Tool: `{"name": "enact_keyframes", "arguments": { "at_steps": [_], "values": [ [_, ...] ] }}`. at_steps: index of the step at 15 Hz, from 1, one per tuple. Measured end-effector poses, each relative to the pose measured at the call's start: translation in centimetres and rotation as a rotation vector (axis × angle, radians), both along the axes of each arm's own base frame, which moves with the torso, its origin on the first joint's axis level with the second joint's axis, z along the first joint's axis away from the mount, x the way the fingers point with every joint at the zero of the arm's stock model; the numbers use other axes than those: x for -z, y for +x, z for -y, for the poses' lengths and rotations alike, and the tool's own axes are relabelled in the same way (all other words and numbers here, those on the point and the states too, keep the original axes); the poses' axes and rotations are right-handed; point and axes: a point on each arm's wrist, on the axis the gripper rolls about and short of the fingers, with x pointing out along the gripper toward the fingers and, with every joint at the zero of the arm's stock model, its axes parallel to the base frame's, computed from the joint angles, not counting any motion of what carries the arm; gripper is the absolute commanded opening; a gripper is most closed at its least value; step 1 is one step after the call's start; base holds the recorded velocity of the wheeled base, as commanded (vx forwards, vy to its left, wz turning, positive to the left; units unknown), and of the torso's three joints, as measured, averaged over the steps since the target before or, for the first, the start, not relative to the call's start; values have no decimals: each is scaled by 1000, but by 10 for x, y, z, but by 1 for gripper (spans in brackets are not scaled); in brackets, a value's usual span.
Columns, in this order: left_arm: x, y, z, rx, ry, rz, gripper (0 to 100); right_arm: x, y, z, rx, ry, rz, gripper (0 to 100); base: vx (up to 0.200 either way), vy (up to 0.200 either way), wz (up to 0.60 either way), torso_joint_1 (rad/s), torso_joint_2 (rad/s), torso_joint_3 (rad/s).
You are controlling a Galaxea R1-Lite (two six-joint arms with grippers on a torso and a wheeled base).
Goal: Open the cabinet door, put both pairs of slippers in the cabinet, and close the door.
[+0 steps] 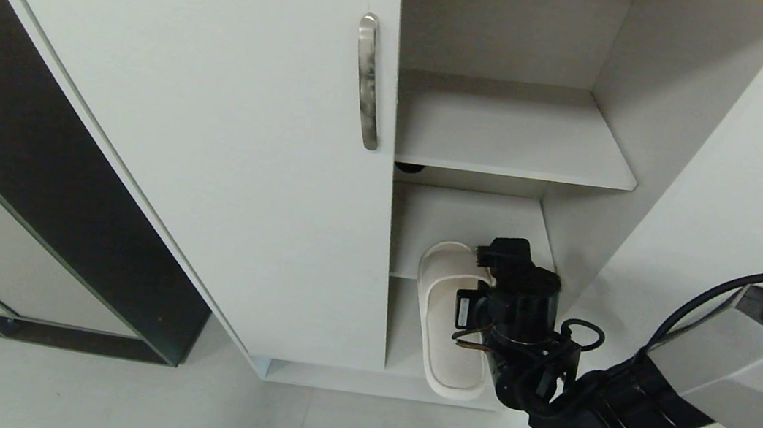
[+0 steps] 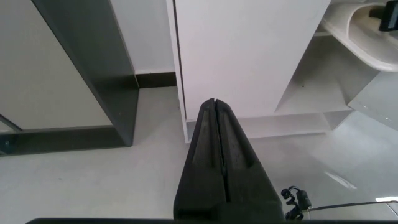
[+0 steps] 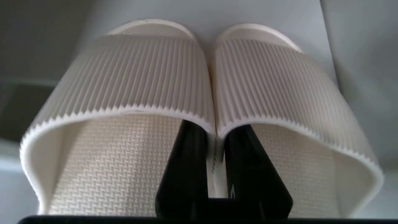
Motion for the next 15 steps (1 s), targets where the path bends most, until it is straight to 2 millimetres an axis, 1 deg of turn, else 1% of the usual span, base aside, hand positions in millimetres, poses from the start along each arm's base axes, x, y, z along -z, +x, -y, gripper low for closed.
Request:
{"name": "enact_keyframes", "arguments": {
  "at_steps": [5, 7, 11, 15],
  "values": [
    [0, 0, 0, 0, -1, 0, 0, -2, 26, -9, 21, -8, 35, 0, 0, 0, 0, 0, 0, 0],
    [0, 0, 0, 0, -1, 0, 0, -9, 40, -12, 16, -19, 36, 0, 0, 0, 0, 0, 0, 0],
    [0, 0, 0, 0, -1, 0, 0, -31, 66, -13, 34, 6, 70, 0, 0, 0, 0, 0, 0, 0],
    [0, 0, 0, 0, -1, 0, 0, -34, 86, -12, 60, 23, 95, 0, 0, 0, 0, 0, 0, 0]
  ]
}}
